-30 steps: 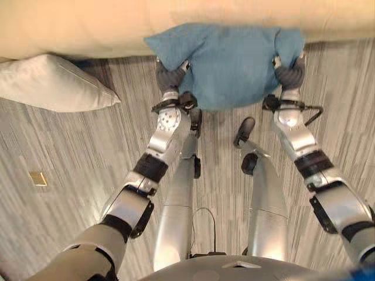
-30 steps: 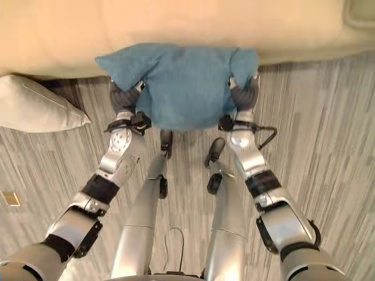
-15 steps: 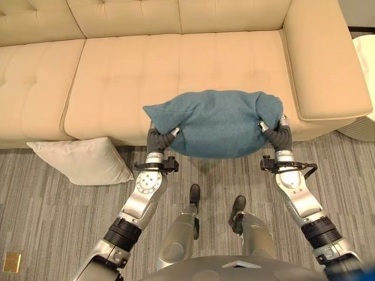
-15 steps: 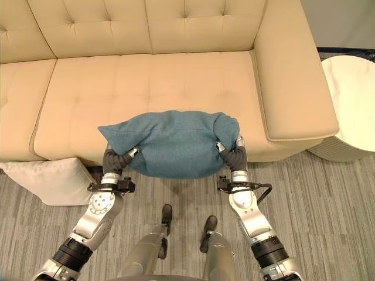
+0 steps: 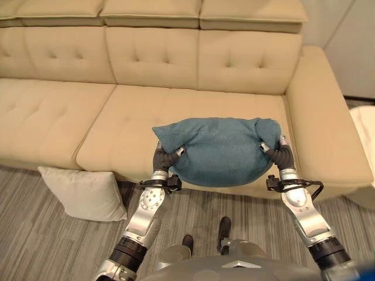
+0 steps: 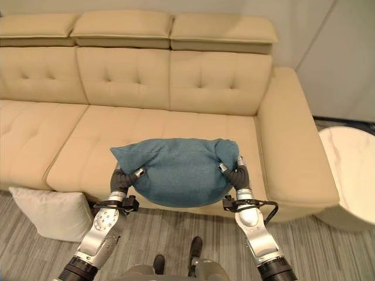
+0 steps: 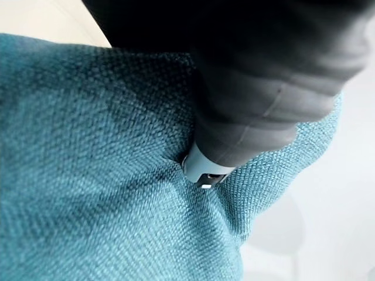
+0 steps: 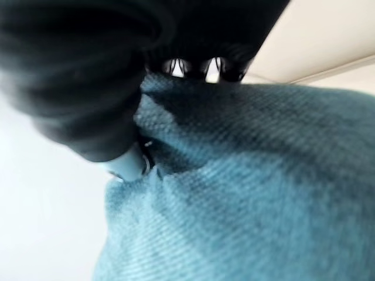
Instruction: Pick up all the scattered cushions and arrange them neatly on the sofa.
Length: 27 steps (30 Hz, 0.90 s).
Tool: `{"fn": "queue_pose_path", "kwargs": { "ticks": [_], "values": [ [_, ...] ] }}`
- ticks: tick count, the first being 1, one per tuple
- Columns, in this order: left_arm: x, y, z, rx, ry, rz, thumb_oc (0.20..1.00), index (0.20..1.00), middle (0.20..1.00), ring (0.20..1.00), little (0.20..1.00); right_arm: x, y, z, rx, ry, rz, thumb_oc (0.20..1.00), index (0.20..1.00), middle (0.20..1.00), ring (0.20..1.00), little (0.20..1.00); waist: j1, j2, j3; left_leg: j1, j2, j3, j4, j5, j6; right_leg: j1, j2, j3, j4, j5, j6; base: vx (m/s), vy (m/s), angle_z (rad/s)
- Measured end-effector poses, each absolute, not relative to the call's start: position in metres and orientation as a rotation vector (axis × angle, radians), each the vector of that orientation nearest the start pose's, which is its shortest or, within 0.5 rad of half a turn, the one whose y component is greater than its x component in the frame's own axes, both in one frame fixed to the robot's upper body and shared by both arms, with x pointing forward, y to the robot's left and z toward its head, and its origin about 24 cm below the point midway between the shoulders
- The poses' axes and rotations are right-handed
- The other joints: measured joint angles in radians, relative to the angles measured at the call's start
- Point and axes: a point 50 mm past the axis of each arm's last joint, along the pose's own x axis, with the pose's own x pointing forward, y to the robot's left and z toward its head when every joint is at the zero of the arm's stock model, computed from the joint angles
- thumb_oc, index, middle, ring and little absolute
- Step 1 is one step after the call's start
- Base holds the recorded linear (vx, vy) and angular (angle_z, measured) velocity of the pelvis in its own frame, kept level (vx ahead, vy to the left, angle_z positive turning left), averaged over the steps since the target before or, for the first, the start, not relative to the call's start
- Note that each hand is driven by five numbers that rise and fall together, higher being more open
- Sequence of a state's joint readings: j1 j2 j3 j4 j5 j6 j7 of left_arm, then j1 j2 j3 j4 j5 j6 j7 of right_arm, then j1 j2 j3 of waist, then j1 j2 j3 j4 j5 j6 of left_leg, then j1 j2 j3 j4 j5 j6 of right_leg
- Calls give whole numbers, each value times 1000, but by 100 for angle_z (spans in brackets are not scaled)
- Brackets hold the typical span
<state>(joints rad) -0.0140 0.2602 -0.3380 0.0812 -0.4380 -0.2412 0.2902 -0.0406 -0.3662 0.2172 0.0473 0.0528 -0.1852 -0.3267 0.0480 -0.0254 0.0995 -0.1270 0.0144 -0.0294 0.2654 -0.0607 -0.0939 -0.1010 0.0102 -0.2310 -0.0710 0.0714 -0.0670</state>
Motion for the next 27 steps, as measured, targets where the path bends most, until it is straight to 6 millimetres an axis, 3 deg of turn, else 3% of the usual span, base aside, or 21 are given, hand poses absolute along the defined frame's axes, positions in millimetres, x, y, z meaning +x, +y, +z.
{"fn": "queue_pose_path", "kwargs": {
  "ticks": [1,3,4,5,6,9,10,11,12,13,14,16,17,20,22,24,27],
  "values": [
    [248,140,36,-199,-44,10,200,200,200,200,200,258,-178,62,-273,-191,-90,200,200,200,200,200,-5,-8,5,-34,4,33,56,-6,0,6,0,2,-2,-3,-3,125,-2,-12],
    [252,139,41,-194,-64,1,200,200,200,200,200,260,-178,64,-268,-202,-100,200,200,200,200,200,-10,-32,20,-80,-11,82,-62,-5,3,23,2,17,-16,-20,23,131,41,-25],
    [253,139,43,-182,-69,-8,200,200,200,200,200,260,-178,64,-263,-201,-108,200,200,200,200,200,-10,-45,30,-104,-34,91,-122,12,18,32,2,19,-19,-39,55,131,83,-27],
    [254,138,43,-176,-66,-17,200,200,200,200,200,261,-179,63,-261,-199,-122,200,200,200,200,200,-5,-44,38,-140,-40,100,-180,53,20,31,2,-17,12,-92,127,209,148,-41],
    [253,140,42,-169,-60,-16,200,200,200,200,200,261,-178,63,-260,-197,-120,200,200,200,200,200,0,-42,40,-152,-34,101,-192,81,25,35,17,-33,39,-94,104,159,105,-48],
    [252,147,40,-135,-54,-14,200,200,200,200,200,258,-175,60,-261,-186,-99,200,200,200,200,200,-15,-26,35,-111,-35,99,-181,89,46,79,59,-16,46,-112,52,167,207,-48],
    [248,149,35,-134,-27,-4,200,200,200,200,200,257,-174,58,-265,-176,-83,200,200,200,200,200,-18,5,46,7,-51,104,-258,124,116,81,69,7,108,-113,54,76,203,-78],
    [247,148,33,-135,-17,-9,200,200,200,200,200,256,-176,58,-273,-173,-75,200,200,200,200,200,-27,40,49,52,-34,104,-275,140,155,55,83,9,194,-128,77,23,241,-84],
    [247,149,34,-132,-19,-5,200,200,200,200,200,256,-174,59,-270,-179,-67,200,200,200,200,200,-28,63,65,71,-10,95,-278,137,161,-72,54,7,472,-188,138,-6,120,-33],
    [249,151,35,-130,-26,2,200,200,200,200,200,255,-173,62,-268,-190,-57,200,200,200,200,200,-43,64,68,82,-42,92,-266,111,197,-175,-63,5,658,-243,163,50,111,-16],
    [250,151,37,-130,-31,4,200,200,200,200,200,255,-172,62,-267,-193,-56,200,200,200,200,200,-45,69,70,84,-58,94,-267,102,204,-211,-121,22,677,-240,178,112,-2,6],
    [250,156,38,-127,-38,20,200,200,200,200,200,255,-170,61,-264,-190,-43,200,200,200,200,200,-27,64,73,99,-66,104,-276,81,193,-189,-186,30,534,-229,190,164,-74,-5],
    [250,160,38,-125,-41,34,200,200,200,200,200,255,-167,61,-265,-187,-22,200,200,200,200,200,-8,62,73,107,-64,106,-281,74,177,-150,-205,24,392,-195,200,165,-93,-23],
    [251,165,43,-123,-60,51,200,200,200,200,200,257,-164,62,-267,-190,4,200,200,200,200,200,6,43,64,114,-53,104,-299,67,142,-121,-201,60,140,-43,218,173,-147,-5],
    [249,164,39,-137,-48,57,200,200,200,200,200,258,-164,62,-268,-189,3,200,200,200,200,200,-1,41,55,132,-23,94,-305,56,101,-58,-163,53,49,64,186,187,-197,10],
    [247,160,38,-158,-42,59,200,200,200,200,200,258,-166,63,-275,-189,-4,200,200,200,200,200,-6,41,52,162,32,87,-330,69,59,1,-100,33,-21,81,158,170,-259,7],
    [252,140,40,-212,-47,21,200,200,200,200,200,259,-179,67,-276,-200,-80,200,200,200,200,200,-40,25,47,107,61,24,-275,94,19,20,-75,-44,-22,44,133,109,-210,71]
  ]
}}
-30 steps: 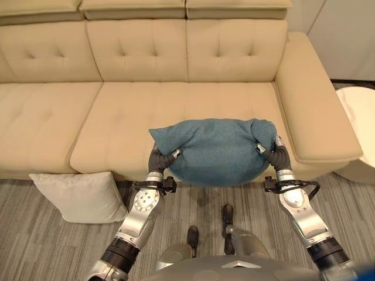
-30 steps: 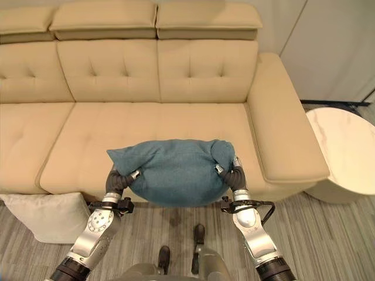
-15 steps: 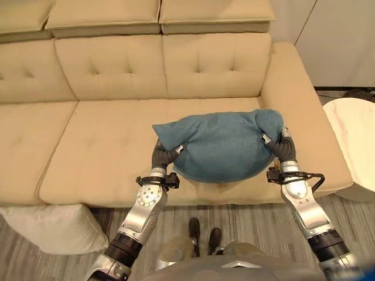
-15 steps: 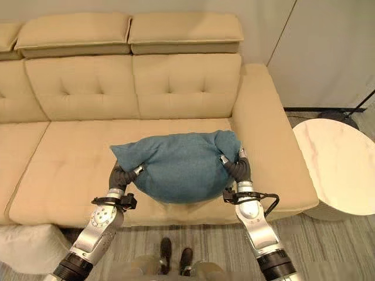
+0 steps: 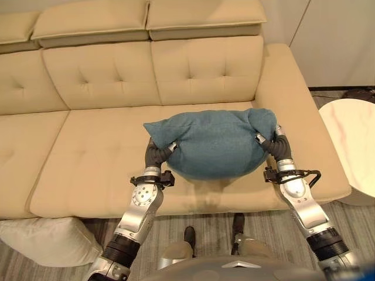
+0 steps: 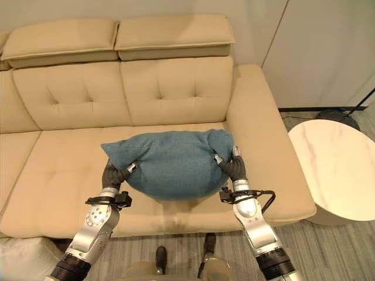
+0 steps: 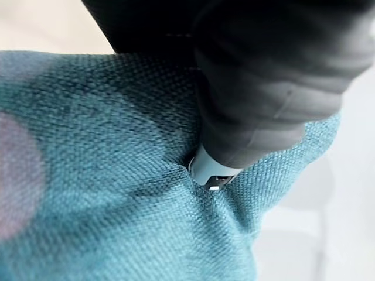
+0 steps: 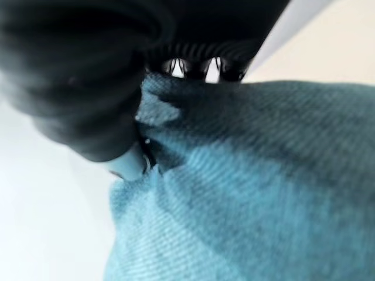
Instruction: Pick up all the scattered cushions and arrange them neatly on the sofa.
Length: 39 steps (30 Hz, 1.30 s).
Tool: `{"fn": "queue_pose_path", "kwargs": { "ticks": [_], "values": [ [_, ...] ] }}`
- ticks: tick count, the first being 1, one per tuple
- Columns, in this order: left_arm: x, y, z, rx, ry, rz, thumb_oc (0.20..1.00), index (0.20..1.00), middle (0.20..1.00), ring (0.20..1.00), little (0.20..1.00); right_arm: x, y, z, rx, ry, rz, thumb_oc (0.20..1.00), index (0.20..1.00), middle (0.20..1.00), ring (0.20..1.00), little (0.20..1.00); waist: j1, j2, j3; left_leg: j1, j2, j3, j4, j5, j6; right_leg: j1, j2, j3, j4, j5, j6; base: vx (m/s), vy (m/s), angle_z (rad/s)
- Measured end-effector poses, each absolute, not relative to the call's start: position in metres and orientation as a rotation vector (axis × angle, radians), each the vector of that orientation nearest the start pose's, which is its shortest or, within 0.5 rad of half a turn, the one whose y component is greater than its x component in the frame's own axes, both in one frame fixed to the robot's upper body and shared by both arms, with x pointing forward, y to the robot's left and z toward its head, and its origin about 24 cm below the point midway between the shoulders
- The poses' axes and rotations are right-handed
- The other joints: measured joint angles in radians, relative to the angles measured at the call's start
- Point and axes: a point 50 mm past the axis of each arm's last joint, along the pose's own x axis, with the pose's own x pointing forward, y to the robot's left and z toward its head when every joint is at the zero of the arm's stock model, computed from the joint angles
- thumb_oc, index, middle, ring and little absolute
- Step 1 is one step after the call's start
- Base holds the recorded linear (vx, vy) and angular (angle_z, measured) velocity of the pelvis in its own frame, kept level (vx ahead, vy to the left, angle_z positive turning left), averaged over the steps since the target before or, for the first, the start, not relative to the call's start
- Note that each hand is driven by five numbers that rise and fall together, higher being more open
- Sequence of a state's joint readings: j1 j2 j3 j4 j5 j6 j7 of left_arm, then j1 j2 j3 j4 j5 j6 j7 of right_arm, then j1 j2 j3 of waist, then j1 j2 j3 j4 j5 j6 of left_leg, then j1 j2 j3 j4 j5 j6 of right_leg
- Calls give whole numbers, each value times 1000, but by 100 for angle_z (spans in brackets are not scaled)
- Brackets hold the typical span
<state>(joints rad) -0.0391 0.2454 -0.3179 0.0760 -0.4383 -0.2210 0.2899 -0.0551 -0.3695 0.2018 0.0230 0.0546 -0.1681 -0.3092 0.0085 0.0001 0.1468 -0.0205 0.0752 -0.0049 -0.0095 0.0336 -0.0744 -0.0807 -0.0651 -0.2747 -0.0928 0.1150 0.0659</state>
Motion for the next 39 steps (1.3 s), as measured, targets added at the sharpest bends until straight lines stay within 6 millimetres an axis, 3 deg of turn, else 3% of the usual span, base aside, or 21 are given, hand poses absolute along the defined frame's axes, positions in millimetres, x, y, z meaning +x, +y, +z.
{"fn": "queue_pose_path", "kwargs": {
  "ticks": [3,7,9,11,13,14,16,20,23,24,26,28,30,34,39],
  "values": [
    [254,135,41,-209,-51,-1,200,200,200,200,200,266,-184,78,-281,-240,-102,200,200,200,200,200,8,2,-1,-48,13,-3,74,8,-11,6,18,-35,0,-23,-30,55,-67,40],
    [257,133,45,-206,-63,-14,200,200,200,200,200,265,-186,78,-286,-240,-110,200,200,200,200,200,4,-4,6,-117,15,28,169,-6,-22,17,9,-47,-3,-49,-66,100,36,21],
    [263,129,47,-197,-68,-30,200,200,200,200,200,265,-190,79,-290,-243,-131,200,200,200,200,200,2,-9,9,-174,9,95,119,-8,-24,17,3,-53,0,-53,-72,139,95,28],
    [262,129,46,-196,-63,-29,200,200,200,200,200,264,-190,78,-290,-238,-134,200,200,200,200,200,8,-10,10,-216,12,115,96,0,-14,20,10,-56,1,-54,-74,175,161,-13],
    [260,130,44,-195,-55,-28,200,200,200,200,200,263,-191,76,-293,-228,-133,200,200,200,200,200,5,21,1,-208,21,106,73,6,4,27,33,-54,14,-61,-71,213,235,-34],
    [259,132,42,-184,-49,-27,200,200,200,200,200,260,-189,71,-278,-214,-134,200,200,200,200,200,1,22,0,-173,5,104,38,56,49,27,19,-29,48,-82,-43,211,309,-38],
    [259,137,43,-156,-52,-32,200,200,200,200,200,258,-186,69,-260,-207,-129,200,200,200,200,200,-15,9,-5,-127,-50,129,-4,60,82,17,-43,0,106,-107,-1,133,237,-22],
    [260,153,48,-116,-73,-8,200,200,200,200,200,259,-174,67,-223,-202,-89,200,200,200,200,200,29,-7,-2,-105,-122,159,-6,27,137,-27,-120,65,221,-150,49,101,163,-3],
    [256,164,46,-123,-75,42,200,200,200,200,200,257,-161,63,-198,-189,-41,200,200,200,200,200,43,-12,3,-47,-117,139,-29,-12,157,-96,-128,125,402,-216,87,163,29,-7],
    [257,166,49,-126,-85,48,200,200,200,200,200,259,-161,65,-200,-199,-38,200,200,200,200,200,41,-10,4,-50,-114,139,-43,-1,152,-138,-117,139,409,-218,87,87,-57,13],
    [257,165,49,-124,-85,43,200,200,200,200,200,258,-162,64,-199,-194,-45,200,200,200,200,200,22,-32,3,-44,-126,136,-54,13,147,-136,-116,144,262,-172,100,94,-61,26],
    [257,162,48,-134,-80,46,200,200,200,200,200,260,-162,65,-202,-196,-52,200,200,200,200,200,17,-34,-2,-41,-119,129,-63,17,127,-76,-96,126,109,-54,58,131,-62,7],
    [257,162,48,-136,-83,46,200,200,200,200,200,261,-162,66,-204,-201,-53,200,200,200,200,200,11,-32,-2,-23,-100,121,-83,22,107,-9,-65,116,-2,1,38,199,-76,2],
    [266,157,60,-136,-126,34,200,200,200,200,200,270,-164,80,-220,-256,-72,200,200,200,200,200,1,-15,-12,1,-58,104,-84,14,77,20,-24,99,-2,-11,25,96,-53,8],
    [291,146,91,-129,-236,66,200,200,200,200,200,294,-162,110,-229,-360,-110,200,200,200,200,200,-2,23,-39,-50,-52,75,-84,32,60,-13,-20,73,-1,-13,16,18,-22,20]
  ]
}}
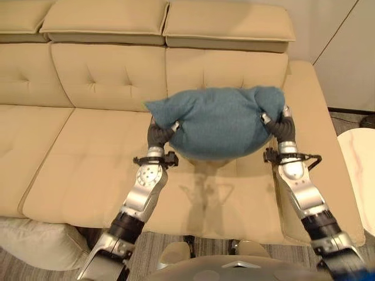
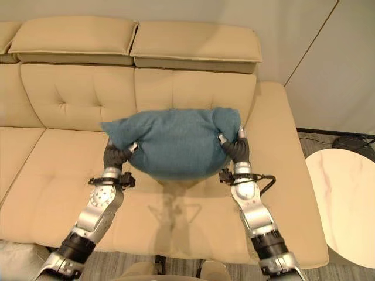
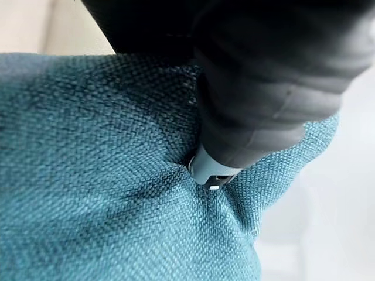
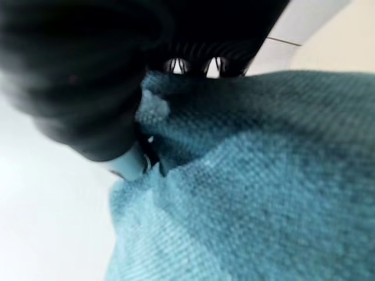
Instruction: Pick up all the scattered cushions and arrange them neatly on the sofa.
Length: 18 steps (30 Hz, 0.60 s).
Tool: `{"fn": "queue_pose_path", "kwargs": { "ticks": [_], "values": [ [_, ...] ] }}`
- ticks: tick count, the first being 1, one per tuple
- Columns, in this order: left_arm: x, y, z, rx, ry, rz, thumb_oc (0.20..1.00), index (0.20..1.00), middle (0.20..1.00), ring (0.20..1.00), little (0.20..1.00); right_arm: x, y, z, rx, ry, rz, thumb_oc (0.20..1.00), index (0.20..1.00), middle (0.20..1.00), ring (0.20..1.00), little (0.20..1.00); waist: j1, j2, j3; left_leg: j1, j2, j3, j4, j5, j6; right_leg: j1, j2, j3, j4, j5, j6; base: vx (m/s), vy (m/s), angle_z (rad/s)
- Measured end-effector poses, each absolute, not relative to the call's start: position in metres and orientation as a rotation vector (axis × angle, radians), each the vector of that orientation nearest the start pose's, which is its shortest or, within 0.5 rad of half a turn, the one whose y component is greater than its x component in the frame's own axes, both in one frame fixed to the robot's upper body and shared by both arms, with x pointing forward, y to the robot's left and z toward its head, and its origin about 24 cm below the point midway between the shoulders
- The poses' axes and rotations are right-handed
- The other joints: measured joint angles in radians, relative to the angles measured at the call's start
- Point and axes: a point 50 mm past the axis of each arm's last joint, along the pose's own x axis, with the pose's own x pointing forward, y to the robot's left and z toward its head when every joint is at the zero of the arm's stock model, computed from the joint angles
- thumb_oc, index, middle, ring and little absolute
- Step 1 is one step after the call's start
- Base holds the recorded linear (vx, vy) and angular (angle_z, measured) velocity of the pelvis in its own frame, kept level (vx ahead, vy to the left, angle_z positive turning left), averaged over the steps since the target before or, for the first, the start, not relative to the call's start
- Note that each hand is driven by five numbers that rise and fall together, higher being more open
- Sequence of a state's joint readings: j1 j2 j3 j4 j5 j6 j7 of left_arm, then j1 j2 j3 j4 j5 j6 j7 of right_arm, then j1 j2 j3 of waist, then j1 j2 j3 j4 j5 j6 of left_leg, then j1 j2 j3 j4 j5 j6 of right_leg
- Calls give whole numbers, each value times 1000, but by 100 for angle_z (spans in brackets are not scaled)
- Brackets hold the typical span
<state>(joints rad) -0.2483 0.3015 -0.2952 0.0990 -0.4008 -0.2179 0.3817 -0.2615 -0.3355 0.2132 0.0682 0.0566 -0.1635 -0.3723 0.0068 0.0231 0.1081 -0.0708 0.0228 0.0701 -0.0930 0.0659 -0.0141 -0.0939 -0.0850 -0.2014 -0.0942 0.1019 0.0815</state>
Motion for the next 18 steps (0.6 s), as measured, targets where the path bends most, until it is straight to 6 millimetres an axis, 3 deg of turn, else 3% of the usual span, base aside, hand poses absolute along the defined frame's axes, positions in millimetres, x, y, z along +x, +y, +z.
{"fn": "queue_pose_path", "kwargs": {
  "ticks": [5,7,12,18],
  "values": [
    [323,141,121,-110,-310,124,200,200,200,200,200,319,-151,127,-245,-404,-141,200,200,200,200,200,3,32,-21,-68,-1,-25,0,25,-3,-58,0,-18,0,11,-10,-88,10,12],
    [325,139,122,-112,-310,124,200,200,200,200,200,320,-149,126,-244,-398,-140,200,200,200,200,200,2,33,-20,-79,-1,-25,1,31,-3,-67,0,-22,0,14,-13,-179,22,9],
    [362,128,156,-22,-364,148,200,200,200,200,200,358,-157,162,-321,-445,-224,200,200,200,200,200,0,50,9,-301,-2,-34,6,94,-12,-280,0,-31,1,68,-6,-161,16,6],
    [362,132,155,-18,-377,157,200,200,200,200,200,357,-152,168,-318,-468,-209,200,200,200,200,200,-16,52,26,-366,6,-30,1,102,-18,-352,10,-29,1,71,-4,-31,3,-3]
  ]
}}
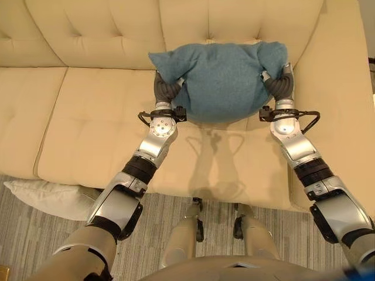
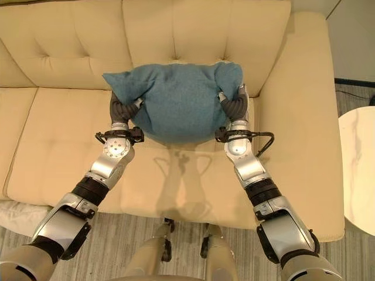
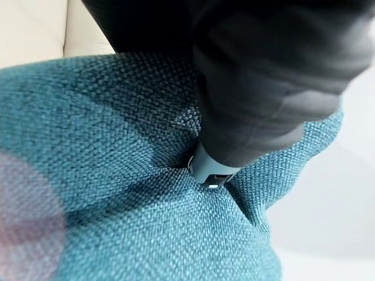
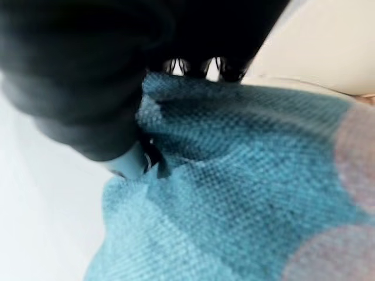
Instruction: Pick up all the scattered cushions and arrange them neatly on the sofa.
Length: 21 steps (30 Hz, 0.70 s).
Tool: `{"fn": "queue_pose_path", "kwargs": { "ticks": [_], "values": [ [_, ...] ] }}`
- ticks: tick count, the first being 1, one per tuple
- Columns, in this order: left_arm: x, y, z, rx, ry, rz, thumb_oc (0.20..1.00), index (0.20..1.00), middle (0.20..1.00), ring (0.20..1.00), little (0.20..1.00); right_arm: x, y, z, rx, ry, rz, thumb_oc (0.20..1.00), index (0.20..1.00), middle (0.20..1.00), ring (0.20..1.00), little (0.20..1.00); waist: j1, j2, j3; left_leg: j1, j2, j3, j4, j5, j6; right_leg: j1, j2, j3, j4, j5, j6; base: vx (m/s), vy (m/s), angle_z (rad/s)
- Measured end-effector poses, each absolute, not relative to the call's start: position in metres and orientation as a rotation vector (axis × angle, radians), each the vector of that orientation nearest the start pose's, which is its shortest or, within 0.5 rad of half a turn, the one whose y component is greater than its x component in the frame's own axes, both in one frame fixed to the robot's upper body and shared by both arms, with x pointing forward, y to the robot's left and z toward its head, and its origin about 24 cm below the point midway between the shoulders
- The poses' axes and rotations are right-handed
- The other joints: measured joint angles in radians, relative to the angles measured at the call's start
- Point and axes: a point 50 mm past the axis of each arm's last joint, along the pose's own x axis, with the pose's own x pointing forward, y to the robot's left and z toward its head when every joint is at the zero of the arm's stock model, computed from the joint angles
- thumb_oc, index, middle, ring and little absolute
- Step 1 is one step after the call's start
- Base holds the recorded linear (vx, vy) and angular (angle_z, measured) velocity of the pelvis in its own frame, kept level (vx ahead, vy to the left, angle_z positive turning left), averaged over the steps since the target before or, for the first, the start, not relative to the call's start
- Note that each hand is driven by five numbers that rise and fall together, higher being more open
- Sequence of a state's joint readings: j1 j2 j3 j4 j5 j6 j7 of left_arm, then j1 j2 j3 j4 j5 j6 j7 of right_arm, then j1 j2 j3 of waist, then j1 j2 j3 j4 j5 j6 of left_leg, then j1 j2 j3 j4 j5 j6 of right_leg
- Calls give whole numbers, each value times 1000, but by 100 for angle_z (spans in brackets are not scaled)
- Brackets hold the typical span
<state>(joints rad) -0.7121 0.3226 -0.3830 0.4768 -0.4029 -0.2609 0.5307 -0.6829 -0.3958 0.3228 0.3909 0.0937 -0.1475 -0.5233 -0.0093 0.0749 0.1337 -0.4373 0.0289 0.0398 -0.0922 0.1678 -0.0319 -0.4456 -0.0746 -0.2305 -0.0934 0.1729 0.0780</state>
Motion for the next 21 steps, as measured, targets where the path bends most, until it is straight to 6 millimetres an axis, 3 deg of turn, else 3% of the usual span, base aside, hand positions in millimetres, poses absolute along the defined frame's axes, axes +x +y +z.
{"fn": "queue_pose_path", "kwargs": {
  "ticks": [4,5,6,7,8,9,12,17,19,21],
  "values": [
    [361,134,160,-26,-416,158,200,200,200,200,200,356,-150,173,-304,-499,-210,200,200,200,200,200,-3,-5,3,-22,2,3,0,-1,-2,-25,2,4,0,3,-4,-43,2,-2],
    [361,135,162,-23,-425,159,432,432,432,432,432,356,-149,177,-300,-513,-210,200,200,200,200,200,-4,-6,2,-34,2,5,0,-1,-2,-37,2,4,0,4,-5,-1,-10,-3],
    [362,137,163,-10,-427,161,1000,1000,1000,1000,1000,358,-149,179,-309,-520,-223,206,206,206,206,206,-5,-7,2,-36,2,5,0,-1,-2,-40,3,8,0,5,-7,0,0,0],
    [365,140,166,14,-431,168,1000,1000,1000,1000,1000,360,-149,182,-328,-528,-234,520,520,520,520,520,-5,-9,1,-35,2,6,0,-1,-2,-40,3,8,0,5,-7,0,0,0],
    [375,144,175,93,-439,175,1000,1000,1000,1000,1000,368,-150,189,-382,-541,-251,940,940,940,940,940,-7,-11,0,-38,3,6,0,-1,-2,-42,4,9,0,5,-7,-38,-25,-2],
    [379,148,181,132,-447,188,1000,1000,1000,1000,1000,371,-149,194,-407,-553,-258,1000,1000,1000,1000,1000,-7,-12,-1,-39,3,7,0,-1,-2,-44,4,9,0,5,-7,-36,-28,-3],
    [393,175,225,314,-521,266,1000,1000,1000,1000,1000,384,-161,237,-662,-658,-337,1000,1000,1000,1000,1000,-11,-14,-2,-61,4,9,0,1,-3,-68,4,10,0,12,-8,-14,-29,-5],
    [394,184,230,371,-527,287,1000,1000,1000,1000,1000,384,-177,248,-771,-673,-416,1000,1000,1000,1000,1000,-5,-15,-2,-61,5,9,1,1,-3,-68,2,13,1,12,-8,15,-16,-1],
    [392,210,235,387,-513,351,1000,1000,1000,1000,1000,385,-214,273,-901,-662,-518,1000,1000,1000,1000,1000,4,-15,-2,-55,6,9,0,2,-3,-61,1,11,1,12,-8,53,-27,3],
    [384,243,215,367,-443,441,1000,1000,1000,1000,1000,380,-247,280,-887,-608,-650,1000,1000,1000,1000,1000,-5,-17,-3,3,8,7,0,1,-4,2,4,11,0,2,5,45,-21,9]
  ]
}}
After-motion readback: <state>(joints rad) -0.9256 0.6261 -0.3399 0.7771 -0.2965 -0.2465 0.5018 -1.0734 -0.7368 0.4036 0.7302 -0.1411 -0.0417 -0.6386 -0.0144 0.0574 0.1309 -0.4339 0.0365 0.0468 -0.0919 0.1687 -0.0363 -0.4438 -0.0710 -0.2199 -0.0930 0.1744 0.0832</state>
